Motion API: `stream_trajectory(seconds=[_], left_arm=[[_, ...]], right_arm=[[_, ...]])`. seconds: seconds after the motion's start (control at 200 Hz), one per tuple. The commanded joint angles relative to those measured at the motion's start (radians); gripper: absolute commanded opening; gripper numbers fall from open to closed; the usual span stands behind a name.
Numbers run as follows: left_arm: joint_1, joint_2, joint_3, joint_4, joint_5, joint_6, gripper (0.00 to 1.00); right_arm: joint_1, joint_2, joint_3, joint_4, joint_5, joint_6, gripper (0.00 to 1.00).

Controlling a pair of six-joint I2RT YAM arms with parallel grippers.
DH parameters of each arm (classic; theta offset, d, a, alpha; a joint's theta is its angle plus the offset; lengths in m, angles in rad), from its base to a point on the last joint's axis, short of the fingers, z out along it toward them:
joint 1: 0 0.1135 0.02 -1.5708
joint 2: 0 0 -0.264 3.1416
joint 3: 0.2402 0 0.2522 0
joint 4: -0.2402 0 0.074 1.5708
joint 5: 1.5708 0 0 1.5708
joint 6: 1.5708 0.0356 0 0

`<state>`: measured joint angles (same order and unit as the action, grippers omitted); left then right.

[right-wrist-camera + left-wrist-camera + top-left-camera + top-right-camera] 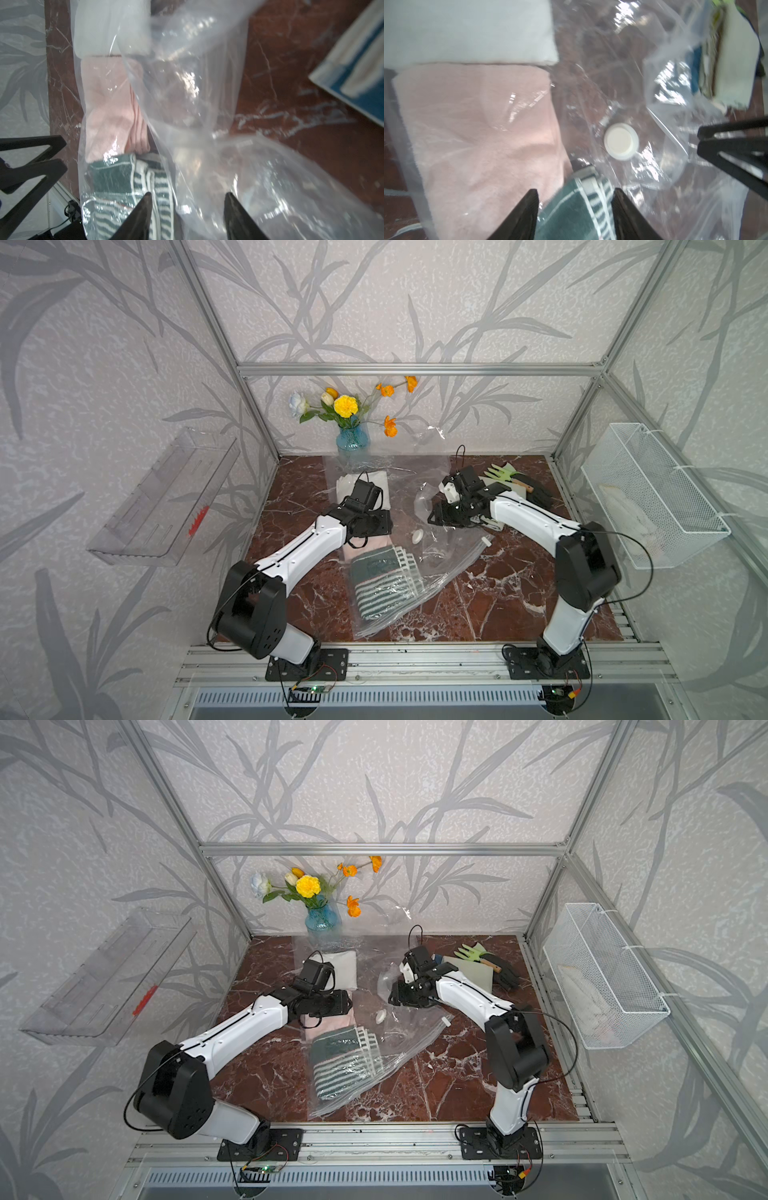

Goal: Place the folded towel into the vacuum bag
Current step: Adjust the vacuum bag at the center of the board.

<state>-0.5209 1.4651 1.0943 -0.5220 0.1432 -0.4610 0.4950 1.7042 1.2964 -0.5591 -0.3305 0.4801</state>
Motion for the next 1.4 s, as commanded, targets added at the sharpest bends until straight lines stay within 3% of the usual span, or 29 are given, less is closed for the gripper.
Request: stream_trajectory(seconds=[0.0, 0.195, 0.36, 0.445, 0.545, 0.64, 0.72, 0.85, 0.925, 1.06, 1.145, 1.285, 1.34, 1.395], left_arm=[[-0.151, -0.046, 0.003, -0.127, -0.029, 0.12, 0.65], [-0.358, -0.067, 0.035, -0.183, -0.066, 0.152, 0.74], [-0.466, -0.05, 0.051, -0.194, -0.103, 0.162, 0.79], [-0.513, -0.039, 0.052, -0.187, -0.137, 0.173, 0.81], [-0.568, -0.027, 0.032, -0.17, -0.199, 0.215, 0.84], [-0.565, 0.0, 0.041, -0.21, -0.358, 0.175, 0.85], [-0.527, -0.005, 0.045, -0.216, -0.403, 0.149, 0.84], [-0.413, -0.059, -0.024, -0.083, -0.327, 0.077, 0.83], [-0.313, -0.079, -0.085, 0.029, -0.275, 0.033, 0.82], [-0.146, -0.057, -0.107, 0.124, -0.228, -0.014, 0.81], [-0.063, -0.005, -0.082, 0.162, -0.211, -0.027, 0.81], [0.046, 0.107, -0.035, 0.229, -0.211, -0.074, 0.8], [0.069, 0.162, -0.014, 0.249, -0.215, -0.083, 0.8], [0.089, 0.225, 0.021, 0.241, -0.221, -0.095, 0.8]], right_arm=[[0.004, -0.167, -0.16, -0.033, 0.071, 0.026, 0.56], [0.074, -0.422, -0.401, -0.063, 0.131, 0.119, 0.52], [0.189, -0.545, -0.554, 0.022, 0.169, 0.264, 0.18], [0.2, -0.546, -0.596, 0.076, 0.163, 0.3, 0.1], [0.196, -0.571, -0.629, 0.114, 0.196, 0.329, 0.16], [0.129, -0.632, -0.615, 0.068, 0.236, 0.309, 0.45], [0.002, -0.692, -0.63, 0.049, 0.191, 0.263, 0.61], [-0.214, -0.71, -0.646, 0.075, 0.058, 0.178, 0.8], [-0.266, -0.652, -0.626, 0.117, 0.003, 0.164, 0.84], [-0.268, -0.502, -0.572, 0.236, -0.08, 0.164, 0.85], [-0.265, -0.393, -0.546, 0.315, -0.093, 0.19, 0.82], [-0.265, -0.301, -0.572, 0.479, -0.066, 0.257, 0.68], [-0.265, -0.292, -0.591, 0.534, -0.072, 0.272, 0.58], [-0.265, -0.304, -0.618, 0.559, -0.071, 0.283, 0.41]])
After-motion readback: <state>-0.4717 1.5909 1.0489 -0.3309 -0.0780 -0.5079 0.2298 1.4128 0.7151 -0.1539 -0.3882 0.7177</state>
